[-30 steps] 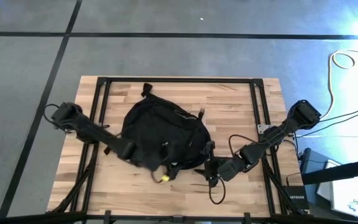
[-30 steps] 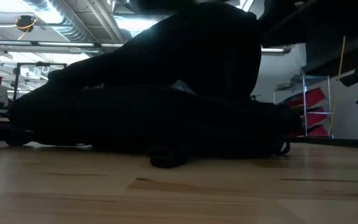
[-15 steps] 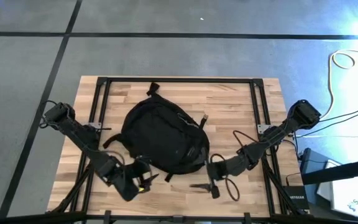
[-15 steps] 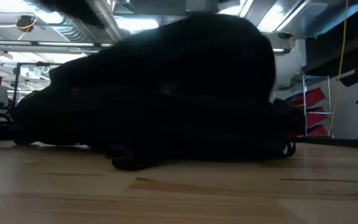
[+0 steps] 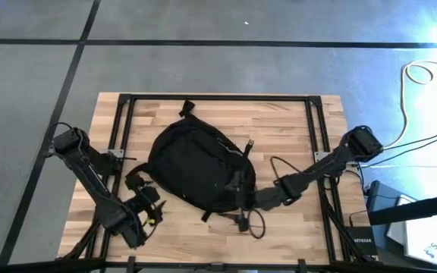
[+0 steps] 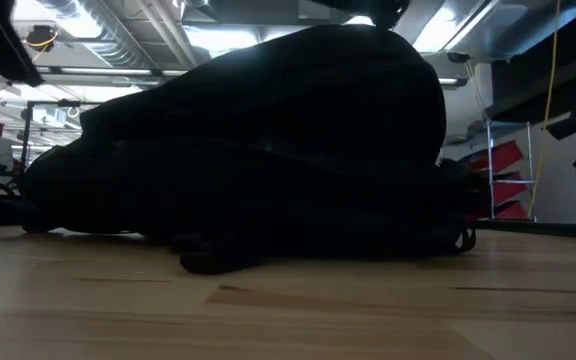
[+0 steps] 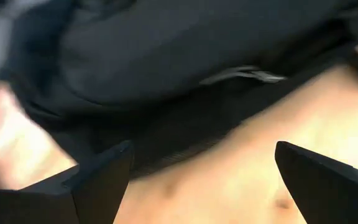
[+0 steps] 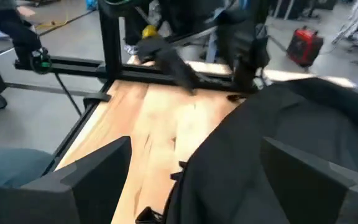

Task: Unpack backpack
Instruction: Close the black backpack

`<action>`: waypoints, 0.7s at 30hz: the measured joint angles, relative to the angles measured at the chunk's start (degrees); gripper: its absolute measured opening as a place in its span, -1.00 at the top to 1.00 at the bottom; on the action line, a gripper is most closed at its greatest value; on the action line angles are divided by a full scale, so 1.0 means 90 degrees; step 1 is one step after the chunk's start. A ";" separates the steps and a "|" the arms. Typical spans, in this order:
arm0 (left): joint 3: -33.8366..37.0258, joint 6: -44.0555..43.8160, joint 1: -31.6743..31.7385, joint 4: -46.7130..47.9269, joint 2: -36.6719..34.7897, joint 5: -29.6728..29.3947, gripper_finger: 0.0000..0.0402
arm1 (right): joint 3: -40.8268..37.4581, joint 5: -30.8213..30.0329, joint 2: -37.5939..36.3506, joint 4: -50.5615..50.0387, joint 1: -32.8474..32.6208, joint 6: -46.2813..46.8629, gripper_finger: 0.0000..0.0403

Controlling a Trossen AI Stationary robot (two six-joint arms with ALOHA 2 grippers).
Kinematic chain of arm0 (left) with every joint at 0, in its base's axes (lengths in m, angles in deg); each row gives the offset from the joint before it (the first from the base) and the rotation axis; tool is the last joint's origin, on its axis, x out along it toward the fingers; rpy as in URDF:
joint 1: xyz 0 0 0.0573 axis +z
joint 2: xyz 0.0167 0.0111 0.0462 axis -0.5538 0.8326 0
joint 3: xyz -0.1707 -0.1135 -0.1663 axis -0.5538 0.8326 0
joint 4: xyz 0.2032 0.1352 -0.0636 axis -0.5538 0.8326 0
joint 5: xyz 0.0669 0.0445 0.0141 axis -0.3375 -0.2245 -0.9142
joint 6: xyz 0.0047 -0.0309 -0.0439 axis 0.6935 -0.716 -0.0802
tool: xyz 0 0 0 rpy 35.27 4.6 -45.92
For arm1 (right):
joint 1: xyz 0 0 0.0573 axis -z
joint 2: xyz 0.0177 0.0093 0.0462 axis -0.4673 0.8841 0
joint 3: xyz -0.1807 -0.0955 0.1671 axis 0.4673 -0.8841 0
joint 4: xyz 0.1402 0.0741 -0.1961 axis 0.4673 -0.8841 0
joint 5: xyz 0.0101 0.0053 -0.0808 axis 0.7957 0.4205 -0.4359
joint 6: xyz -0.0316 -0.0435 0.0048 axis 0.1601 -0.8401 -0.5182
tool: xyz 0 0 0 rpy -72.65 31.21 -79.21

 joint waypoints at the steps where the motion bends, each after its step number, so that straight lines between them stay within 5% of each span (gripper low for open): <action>1: 0.0000 0.0182 0.0058 0.0101 0.0037 -0.0029 -0.85 | 0.0075 0.0132 0.0090 0.0055 0.0000 -0.0007 -0.66; 11: 0.0201 0.2269 0.0628 -0.0832 0.0617 -0.0066 -0.85 | 0.2112 0.1842 0.1559 -0.1540 0.0518 -0.0582 -0.66; 21: 0.1457 0.1578 0.0682 -0.1737 0.0587 -0.0206 -0.85 | 0.4126 0.2186 0.3144 -0.2883 0.1201 -0.0637 -0.66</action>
